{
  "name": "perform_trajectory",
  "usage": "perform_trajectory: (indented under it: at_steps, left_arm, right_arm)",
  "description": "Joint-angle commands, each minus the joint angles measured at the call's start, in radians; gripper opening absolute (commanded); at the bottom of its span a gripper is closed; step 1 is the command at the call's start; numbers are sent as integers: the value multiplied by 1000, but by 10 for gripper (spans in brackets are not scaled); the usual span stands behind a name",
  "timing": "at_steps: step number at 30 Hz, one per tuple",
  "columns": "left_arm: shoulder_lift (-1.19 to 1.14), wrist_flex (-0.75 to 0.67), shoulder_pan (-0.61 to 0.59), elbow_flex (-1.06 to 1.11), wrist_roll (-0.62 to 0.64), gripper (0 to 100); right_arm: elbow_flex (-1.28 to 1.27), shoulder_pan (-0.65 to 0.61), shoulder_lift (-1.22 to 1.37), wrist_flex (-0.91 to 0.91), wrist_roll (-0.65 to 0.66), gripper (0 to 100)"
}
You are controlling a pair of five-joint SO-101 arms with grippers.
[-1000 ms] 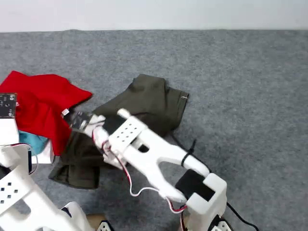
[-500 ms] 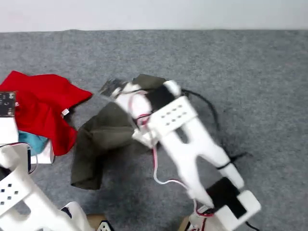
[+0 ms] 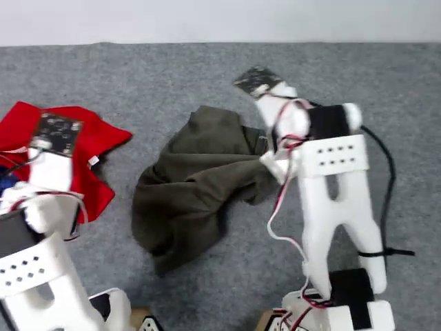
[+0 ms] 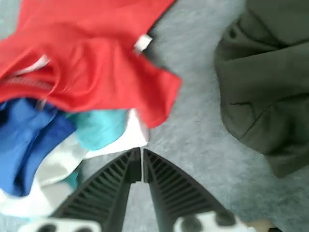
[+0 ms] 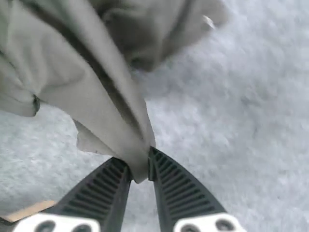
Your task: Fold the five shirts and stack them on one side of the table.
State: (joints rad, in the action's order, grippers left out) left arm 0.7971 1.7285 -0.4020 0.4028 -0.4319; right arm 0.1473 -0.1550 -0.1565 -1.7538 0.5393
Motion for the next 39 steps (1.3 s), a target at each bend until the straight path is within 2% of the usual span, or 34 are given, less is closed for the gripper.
perform_trajectory:
  at_steps: [1, 8, 12, 18, 25, 31, 39]
  left_arm:
    - [14, 26, 158, 38, 49, 15]
    - [6, 25, 551, 188, 163, 15]
    - [5, 9, 683, 202, 164, 15]
    - [3, -69, 746, 321, 163, 17]
    - [-21, -104, 850, 358, 164, 82]
    - [-247, -163, 859, 352, 161, 83]
    - [-493, -187, 993, 295, 161, 83]
  right_arm:
    - [-21, 110, -44, -35, 37, 9]
    - [-104, 211, -51, -33, 71, 9]
    - [-104, 240, -51, -33, 71, 9]
    - [-104, 251, -51, -36, 63, 9]
    - [-106, 246, -44, -36, 63, 9]
    - [-106, 245, -42, -33, 61, 9]
    - [-106, 251, -42, -35, 61, 9]
